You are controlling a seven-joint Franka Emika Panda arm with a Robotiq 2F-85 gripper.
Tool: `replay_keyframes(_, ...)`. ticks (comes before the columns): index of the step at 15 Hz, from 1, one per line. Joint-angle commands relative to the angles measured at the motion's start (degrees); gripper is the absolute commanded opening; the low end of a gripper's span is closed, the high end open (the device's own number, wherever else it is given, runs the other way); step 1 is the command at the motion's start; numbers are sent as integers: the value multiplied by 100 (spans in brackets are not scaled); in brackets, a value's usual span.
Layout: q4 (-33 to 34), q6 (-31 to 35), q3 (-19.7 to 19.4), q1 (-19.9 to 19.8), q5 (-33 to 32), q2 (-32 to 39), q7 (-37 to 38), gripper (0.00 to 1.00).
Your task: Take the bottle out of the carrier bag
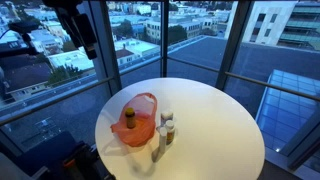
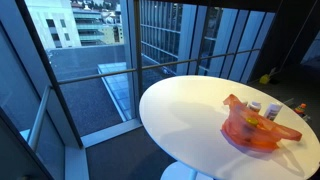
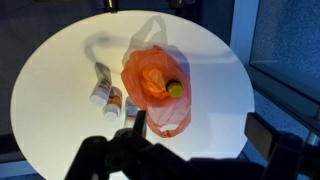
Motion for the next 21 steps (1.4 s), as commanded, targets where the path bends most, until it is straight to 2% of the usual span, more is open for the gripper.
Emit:
replay_keyframes(1,18,-19,55,-88,52,13,-58,100)
replay_keyframes(9,190,179,42,-206,2,400,34,100)
replay_keyframes(21,-104,1163,52,-652,-147,1614,229,100)
